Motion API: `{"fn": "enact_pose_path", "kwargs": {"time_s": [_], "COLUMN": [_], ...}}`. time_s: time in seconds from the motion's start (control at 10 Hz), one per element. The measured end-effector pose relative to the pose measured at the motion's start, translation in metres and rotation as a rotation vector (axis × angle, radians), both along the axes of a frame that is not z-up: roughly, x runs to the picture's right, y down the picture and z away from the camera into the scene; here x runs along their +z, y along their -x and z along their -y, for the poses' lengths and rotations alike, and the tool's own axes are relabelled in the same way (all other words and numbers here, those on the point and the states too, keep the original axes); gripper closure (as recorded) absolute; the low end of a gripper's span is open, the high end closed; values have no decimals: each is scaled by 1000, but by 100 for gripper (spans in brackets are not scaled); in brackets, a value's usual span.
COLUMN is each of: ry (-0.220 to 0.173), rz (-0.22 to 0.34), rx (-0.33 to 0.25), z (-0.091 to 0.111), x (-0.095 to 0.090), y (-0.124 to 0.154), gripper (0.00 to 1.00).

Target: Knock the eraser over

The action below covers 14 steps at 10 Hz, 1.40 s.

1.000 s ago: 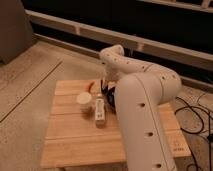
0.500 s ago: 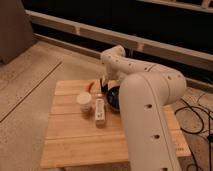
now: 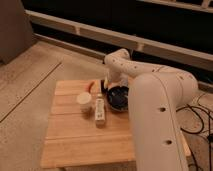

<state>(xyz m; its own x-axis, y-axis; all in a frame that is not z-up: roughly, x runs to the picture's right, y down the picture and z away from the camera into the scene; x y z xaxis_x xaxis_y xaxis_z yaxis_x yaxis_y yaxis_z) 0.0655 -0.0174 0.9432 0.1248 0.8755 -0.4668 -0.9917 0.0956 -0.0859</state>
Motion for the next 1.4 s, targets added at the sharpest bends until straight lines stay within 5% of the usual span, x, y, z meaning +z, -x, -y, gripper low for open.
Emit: {"fn": "enact_pose_path", "kwargs": {"time_s": [0.5, 1.4], "ry": [-41, -45], "rz": [8, 52], "rx": [-39, -86], "z": [17, 45], "x": [13, 23], "y": [-8, 8], "gripper": [35, 35]}}
